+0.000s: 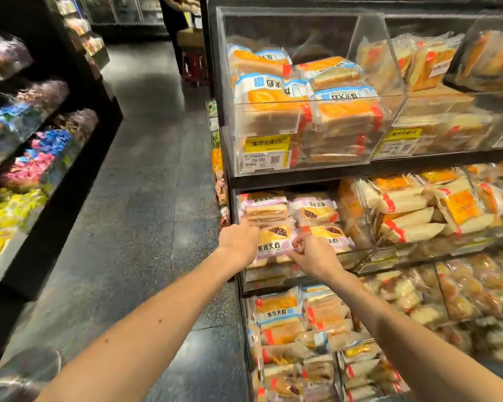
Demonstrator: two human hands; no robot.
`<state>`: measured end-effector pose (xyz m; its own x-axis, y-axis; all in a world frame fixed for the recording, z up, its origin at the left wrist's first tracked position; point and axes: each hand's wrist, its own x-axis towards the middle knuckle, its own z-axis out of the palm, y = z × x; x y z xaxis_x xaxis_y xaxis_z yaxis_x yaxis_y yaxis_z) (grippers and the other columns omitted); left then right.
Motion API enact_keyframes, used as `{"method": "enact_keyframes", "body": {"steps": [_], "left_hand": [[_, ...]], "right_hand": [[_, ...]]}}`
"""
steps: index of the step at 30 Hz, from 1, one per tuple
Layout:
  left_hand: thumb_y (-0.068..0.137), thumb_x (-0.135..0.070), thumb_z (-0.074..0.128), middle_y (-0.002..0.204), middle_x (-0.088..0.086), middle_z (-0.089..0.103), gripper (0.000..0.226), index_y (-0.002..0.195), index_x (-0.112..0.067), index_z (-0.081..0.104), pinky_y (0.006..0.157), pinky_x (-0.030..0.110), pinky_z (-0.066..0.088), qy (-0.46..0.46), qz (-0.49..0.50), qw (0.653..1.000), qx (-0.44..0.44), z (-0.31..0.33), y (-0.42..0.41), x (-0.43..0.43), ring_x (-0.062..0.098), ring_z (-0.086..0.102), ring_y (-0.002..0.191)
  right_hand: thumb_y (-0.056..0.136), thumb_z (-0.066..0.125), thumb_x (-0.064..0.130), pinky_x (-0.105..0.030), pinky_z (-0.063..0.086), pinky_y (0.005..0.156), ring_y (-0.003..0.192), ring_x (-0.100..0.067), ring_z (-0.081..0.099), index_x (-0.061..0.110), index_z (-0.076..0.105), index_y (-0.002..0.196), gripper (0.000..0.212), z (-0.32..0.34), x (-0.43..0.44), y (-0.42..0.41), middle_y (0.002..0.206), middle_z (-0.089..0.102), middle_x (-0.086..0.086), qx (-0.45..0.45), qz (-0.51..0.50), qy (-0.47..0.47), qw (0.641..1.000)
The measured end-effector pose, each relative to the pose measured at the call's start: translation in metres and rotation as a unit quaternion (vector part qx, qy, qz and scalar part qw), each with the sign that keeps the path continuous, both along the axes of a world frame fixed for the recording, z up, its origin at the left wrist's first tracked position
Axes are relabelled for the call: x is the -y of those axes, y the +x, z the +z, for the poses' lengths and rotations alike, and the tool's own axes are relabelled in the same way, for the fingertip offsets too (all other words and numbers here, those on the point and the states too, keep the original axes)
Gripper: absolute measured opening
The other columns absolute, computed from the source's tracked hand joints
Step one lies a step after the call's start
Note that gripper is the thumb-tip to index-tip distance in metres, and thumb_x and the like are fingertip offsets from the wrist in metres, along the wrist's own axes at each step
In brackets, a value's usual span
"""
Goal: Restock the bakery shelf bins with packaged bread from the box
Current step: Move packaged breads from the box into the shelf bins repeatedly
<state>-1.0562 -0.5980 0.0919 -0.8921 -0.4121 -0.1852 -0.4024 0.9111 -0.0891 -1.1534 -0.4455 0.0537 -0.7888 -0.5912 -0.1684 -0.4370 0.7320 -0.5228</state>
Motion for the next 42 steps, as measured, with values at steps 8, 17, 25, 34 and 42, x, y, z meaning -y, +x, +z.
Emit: {"method": "enact_keyframes", "body": {"steps": [8,17,25,34,42], "left_hand": [[0.1,-0.024,0.051,0.132,0.001,0.052,0.035,0.135,-0.021,0.049,0.074,0.036,0.05,0.094,0.058,0.975,-0.193,0.006,0.056,-0.024,0.024,0.063,0.105],[0.092,-0.026,0.066,0.052,-0.015,0.044,0.01,0.083,-0.022,0.065,0.06,0.017,0.039,0.146,0.304,0.891,-0.303,0.026,0.261,-0.093,0.001,0.044,0.051],[0.088,-0.021,0.065,0.082,-0.009,0.065,0.007,0.094,-0.022,0.069,0.07,0.027,0.045,0.112,0.629,0.713,-0.289,-0.043,0.525,-0.204,0.013,0.062,0.079],[0.094,-0.025,0.065,0.101,-0.001,0.069,0.018,0.109,-0.017,0.067,0.081,0.028,0.05,0.161,0.839,0.425,-0.3,-0.147,0.719,-0.339,0.016,0.063,0.094],[0.09,-0.025,0.067,0.106,0.009,0.069,0.027,0.115,-0.015,0.062,0.088,0.038,0.052,0.208,0.913,0.202,-0.287,-0.262,0.871,-0.402,0.028,0.064,0.101]], "right_hand": [[0.093,0.065,0.033,-0.044,0.042,0.102,0.123,-0.032,0.05,0.011,0.058,0.13,0.043,0.026,-0.023,0.022,0.136,0.055,-0.011,-0.12,0.071,-0.058,0.989],[0.087,0.068,0.032,-0.033,0.05,0.076,0.084,-0.023,0.066,0.013,0.07,0.1,0.023,0.028,-0.024,0.192,0.092,0.069,-0.003,-0.021,0.39,-0.178,0.903],[0.082,0.054,0.044,-0.041,0.052,0.085,0.095,-0.026,0.066,0.016,0.062,0.122,0.049,-0.019,-0.018,0.409,0.103,0.066,0.001,0.119,0.648,-0.062,0.75],[0.099,0.058,0.033,-0.029,0.046,0.099,0.117,-0.013,0.055,0.02,0.058,0.128,0.032,-0.078,-0.027,0.637,0.124,0.06,0.005,0.086,0.819,0.092,0.56],[0.096,0.064,0.028,-0.025,0.046,0.094,0.108,-0.009,0.053,0.022,0.057,0.126,0.032,-0.196,-0.042,0.813,0.126,0.062,0.004,0.098,0.794,0.297,0.521]]}}
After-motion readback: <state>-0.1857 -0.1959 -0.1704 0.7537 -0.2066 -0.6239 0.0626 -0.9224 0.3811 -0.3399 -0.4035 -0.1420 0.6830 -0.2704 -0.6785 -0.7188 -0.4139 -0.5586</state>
